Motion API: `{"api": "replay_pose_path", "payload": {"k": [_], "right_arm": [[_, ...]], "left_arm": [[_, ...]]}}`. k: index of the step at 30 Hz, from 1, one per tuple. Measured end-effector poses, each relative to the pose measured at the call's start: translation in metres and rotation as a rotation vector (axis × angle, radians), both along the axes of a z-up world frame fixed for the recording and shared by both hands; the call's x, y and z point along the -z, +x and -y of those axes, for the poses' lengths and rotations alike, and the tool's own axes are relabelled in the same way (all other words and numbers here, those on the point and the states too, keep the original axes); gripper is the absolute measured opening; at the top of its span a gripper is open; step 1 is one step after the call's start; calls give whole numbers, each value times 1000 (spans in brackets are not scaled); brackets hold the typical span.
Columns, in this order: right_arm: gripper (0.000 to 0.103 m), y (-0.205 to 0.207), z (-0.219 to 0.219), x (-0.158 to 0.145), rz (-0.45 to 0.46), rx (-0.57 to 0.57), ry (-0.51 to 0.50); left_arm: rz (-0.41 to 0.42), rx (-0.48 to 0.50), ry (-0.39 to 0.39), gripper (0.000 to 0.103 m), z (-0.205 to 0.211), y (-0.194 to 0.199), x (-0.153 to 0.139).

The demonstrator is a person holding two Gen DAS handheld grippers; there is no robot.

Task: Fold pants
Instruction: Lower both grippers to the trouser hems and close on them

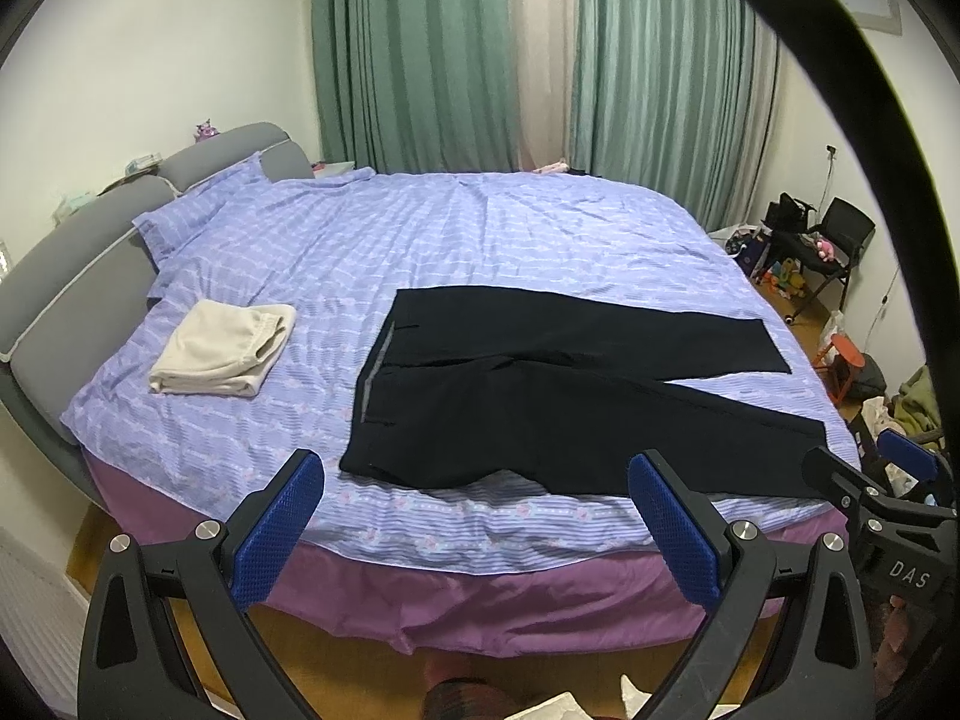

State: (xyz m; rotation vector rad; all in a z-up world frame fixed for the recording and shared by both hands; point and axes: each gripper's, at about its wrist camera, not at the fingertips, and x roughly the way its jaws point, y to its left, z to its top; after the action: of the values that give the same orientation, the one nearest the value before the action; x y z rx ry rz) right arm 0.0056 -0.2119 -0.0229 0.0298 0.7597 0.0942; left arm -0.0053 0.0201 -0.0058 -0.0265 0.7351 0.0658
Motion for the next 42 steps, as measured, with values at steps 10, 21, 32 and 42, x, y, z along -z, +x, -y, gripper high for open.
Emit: {"api": "replay_pose_path", "payload": {"k": [10,21,32,42], "right_arm": [[102,51,-41,49,-146,-36,-13],[102,111,-78,128,-284,37,-71],[101,147,-93,205,-348,-24,-183],[83,171,-109,280,-361,-185,-236]], "left_arm": [[-76,-27,7,103,-43,45,45],[-186,124,33,100,-57,114,126],[-321,221,36,96,-46,162,224],[-342,379,133,86,-9,181,286]]}}
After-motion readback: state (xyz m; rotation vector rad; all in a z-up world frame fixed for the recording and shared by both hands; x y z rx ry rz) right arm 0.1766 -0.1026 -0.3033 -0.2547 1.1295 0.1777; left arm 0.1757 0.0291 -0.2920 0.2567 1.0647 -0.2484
